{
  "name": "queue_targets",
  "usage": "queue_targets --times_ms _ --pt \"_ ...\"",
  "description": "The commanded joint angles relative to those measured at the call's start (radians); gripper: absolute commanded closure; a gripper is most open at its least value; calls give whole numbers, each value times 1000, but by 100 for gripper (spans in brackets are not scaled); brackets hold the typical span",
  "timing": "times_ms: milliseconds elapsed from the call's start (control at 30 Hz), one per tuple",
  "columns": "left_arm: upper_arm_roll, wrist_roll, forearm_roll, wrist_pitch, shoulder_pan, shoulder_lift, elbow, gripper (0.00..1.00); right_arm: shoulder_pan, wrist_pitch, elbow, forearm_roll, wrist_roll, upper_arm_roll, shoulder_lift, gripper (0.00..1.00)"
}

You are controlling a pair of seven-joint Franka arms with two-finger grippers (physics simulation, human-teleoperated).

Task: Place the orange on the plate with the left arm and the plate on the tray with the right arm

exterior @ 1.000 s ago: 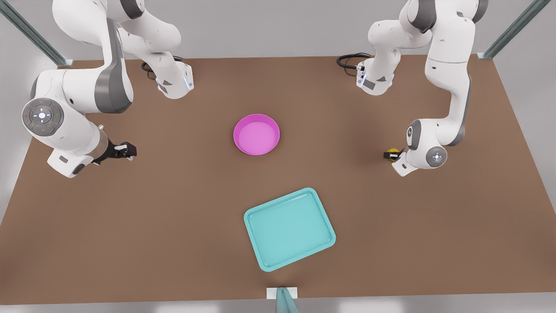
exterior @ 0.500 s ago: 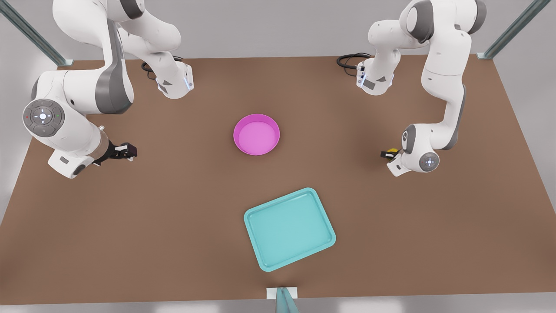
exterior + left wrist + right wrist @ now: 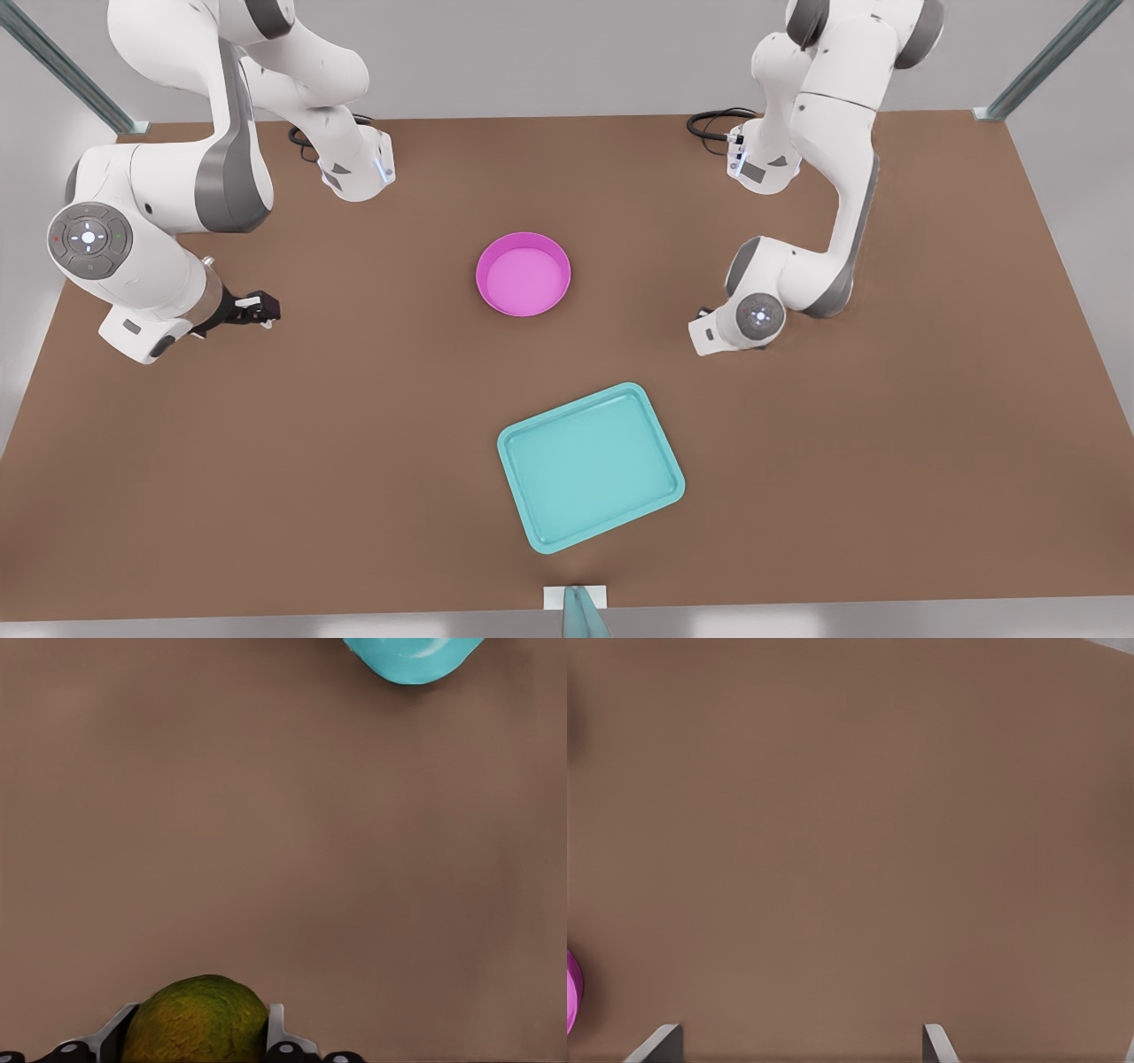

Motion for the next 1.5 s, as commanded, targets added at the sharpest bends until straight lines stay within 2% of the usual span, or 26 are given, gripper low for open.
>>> queue_targets --times_ms 0,67,133,233,267,333,500,533,567,633,700,733,767,800,833,933,967,1033,1067,1100,1133,1167,1267,1367,1400,1467 --pt "-2 -337 -81 -193 -144 47 113 33 0 0 1 1 -1 0 -1 0" --pt "-4 -510 -127 -193 -270 135 269 33 0 -1 -1 1 -1 0 -1 0" --pt "-5 -667 -213 -192 -364 297 505 32 0 0 -1 1 -1 0 0 0" --pt "-131 -863 -232 -163 -398 418 682 32 0 -1 -1 1 -1 0 0 0" --pt "-131 -892 -229 -113 -439 464 740 33 0 -1 -1 1 -1 0 2 0" --pt "-131 -892 -226 -31 -459 503 745 32 0 -1 -1 1 -1 0 5 0" --pt "-131 -860 -170 -32 -461 532 701 32 0 -1 -1 2 -1 0 5 0" --pt "-131 -860 -169 -32 -461 534 701 27 0 -1 -1 2 -1 0 5 0" --pt "-131 -862 -169 -35 -461 534 701 0 0 -1 -1 2 -1 0 6 0" --pt "-131 -868 -169 -43 -461 529 701 0 0 -1 -1 2 -1 0 6 0" --pt "-119 -866 -169 -90 -456 511 704 0 0 -1 -1 2 -1 0 6 0" --pt "-76 -862 -181 -250 -418 413 714 0 0 -3 -1 37 -1 0 22 0" --pt "-16 -854 -201 -480 -307 262 716 0 5 -4 -4 137 -1 0 78 0" --pt "-10 -768 -201 -659 -142 144 717 0 8 12 1 267 -1 2 166 0" --pt "24 -615 -192 -784 27 66 719 0 17 107 -2 418 -1 5 253 0" --pt "341 -464 -189 -813 58 26 719 0 69 307 -45 642 -18 32 427 0" --pt "375 -460 -193 -811 58 26 731 0 67 354 -87 723 -89 34 459 0" --pt "337 -463 -192 -781 108 14 742 0 92 417 -202 772 -222 35 456 0" --pt "89 -466 -136 -689 266 -23 727 0 97 416 -283 774 -222 38 379 0" --pt "33 -443 -37 -609 274 -92 634 0 100 416 -361 780 -222 43 313 0" --pt "24 -409 -22 -364 274 -218 408 0 107 416 -462 783 -222 46 230 0" --pt "24 -414 -26 -325 274 -285 321 0 110 423 -511 783 -223 46 187 0" --pt "65 -276 -12 -488 280 -263 349 0 153 551 -696 779 -335 51 77 0" --pt "56 -259 -40 -528 280 -240 372 0 205 670 -840 779 -510 51 0 0" --pt "64 -305 -100 -532 277 -230 374 0 242 775 -898 779 -528 51 -8 0" --pt "65 -311 -92 -526 277 -226 381 0 262 910 -972 782 -528 61 -14 0"
